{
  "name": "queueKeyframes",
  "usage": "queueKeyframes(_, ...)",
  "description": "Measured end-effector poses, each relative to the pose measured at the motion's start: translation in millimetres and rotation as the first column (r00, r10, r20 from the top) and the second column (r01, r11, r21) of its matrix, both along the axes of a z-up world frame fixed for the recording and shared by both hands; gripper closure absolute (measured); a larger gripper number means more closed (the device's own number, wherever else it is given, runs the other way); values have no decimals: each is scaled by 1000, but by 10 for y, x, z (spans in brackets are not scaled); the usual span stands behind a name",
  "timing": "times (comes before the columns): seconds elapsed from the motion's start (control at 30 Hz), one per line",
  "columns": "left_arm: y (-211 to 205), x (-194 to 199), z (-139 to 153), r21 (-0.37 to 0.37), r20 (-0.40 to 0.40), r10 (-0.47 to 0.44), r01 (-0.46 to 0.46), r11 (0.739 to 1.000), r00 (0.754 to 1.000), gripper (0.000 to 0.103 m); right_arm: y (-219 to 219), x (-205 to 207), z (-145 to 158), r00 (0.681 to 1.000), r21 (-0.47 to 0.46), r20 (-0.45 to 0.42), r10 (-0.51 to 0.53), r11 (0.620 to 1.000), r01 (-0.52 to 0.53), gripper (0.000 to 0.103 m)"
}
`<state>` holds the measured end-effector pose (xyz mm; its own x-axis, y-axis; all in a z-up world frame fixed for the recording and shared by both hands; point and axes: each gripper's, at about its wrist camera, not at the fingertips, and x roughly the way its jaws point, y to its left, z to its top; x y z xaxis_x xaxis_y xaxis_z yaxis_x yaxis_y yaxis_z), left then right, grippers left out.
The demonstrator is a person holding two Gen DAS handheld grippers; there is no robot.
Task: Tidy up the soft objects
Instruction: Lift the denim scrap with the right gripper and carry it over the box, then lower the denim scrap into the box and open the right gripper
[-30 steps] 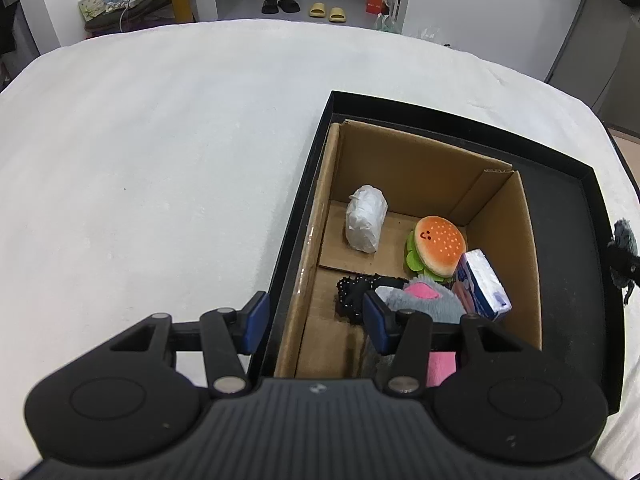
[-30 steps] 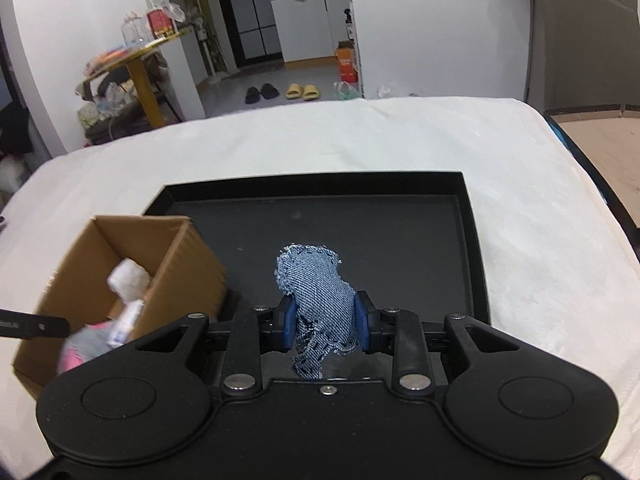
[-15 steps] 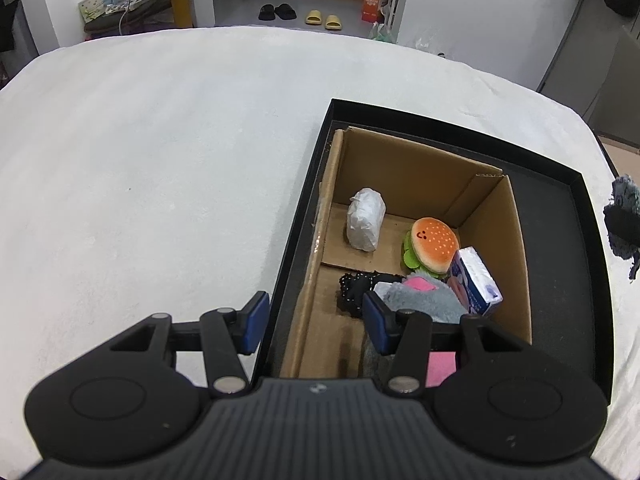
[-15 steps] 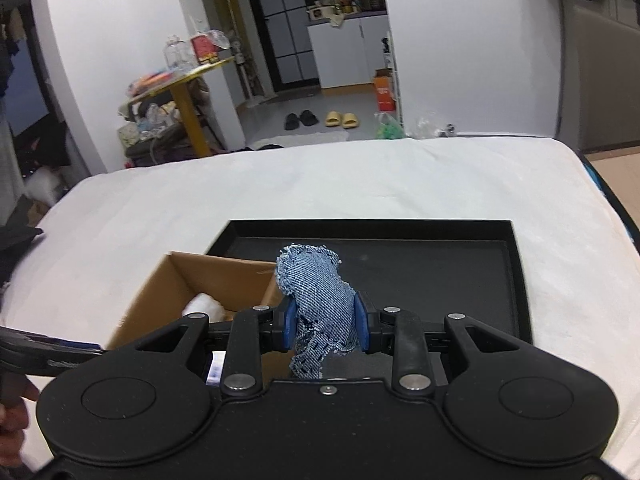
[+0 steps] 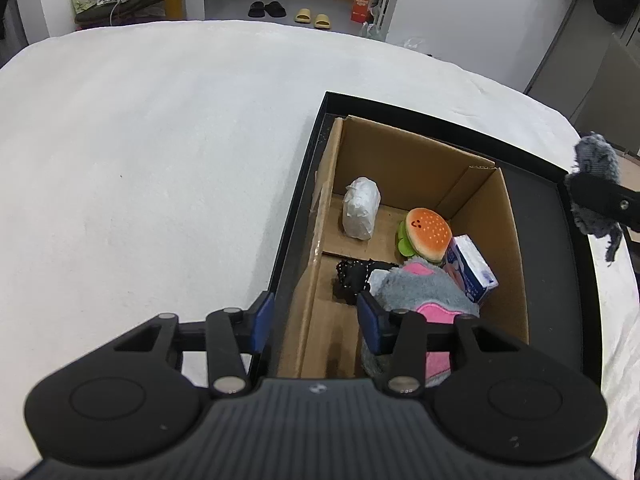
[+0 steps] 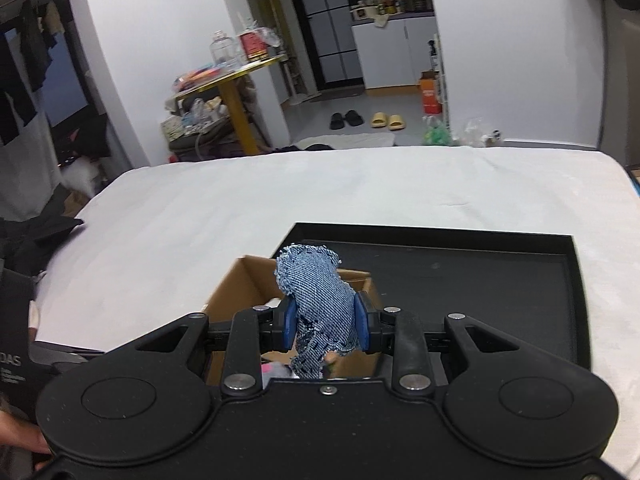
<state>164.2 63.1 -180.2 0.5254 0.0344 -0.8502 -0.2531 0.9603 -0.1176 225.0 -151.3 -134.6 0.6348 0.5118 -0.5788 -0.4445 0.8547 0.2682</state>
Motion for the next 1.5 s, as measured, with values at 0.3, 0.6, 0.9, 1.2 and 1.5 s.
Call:
queueKeyframes(0.3, 71, -74, -15, -31, 2, -32, 32, 999, 999, 77, 278, -66, -3, 995, 16, -46, 84, 996, -83, 74)
queueKeyframes(0.6, 195, -140, -52, -60, -3, -20, 20, 998, 1000, 82, 487, -122, -64, 981, 51, -123, 150, 988, -145, 74)
queueKeyframes(0.9, 208, -180, -71, -97, 6, -42, 42, 994, 999, 92, 645, -174, -138, 956, 105, -200, 214, 975, -196, 73)
queueKeyframes(1.2, 232, -168, -77, -116, 5, -38, 39, 993, 999, 92, 718, -194, -232, 930, 119, -277, 240, 970, -214, 62)
queueKeyframes(1.5, 233, -146, -77, -110, -5, -34, 33, 993, 999, 92, 629, -212, -238, 934, 106, -273, 230, 972, -208, 56)
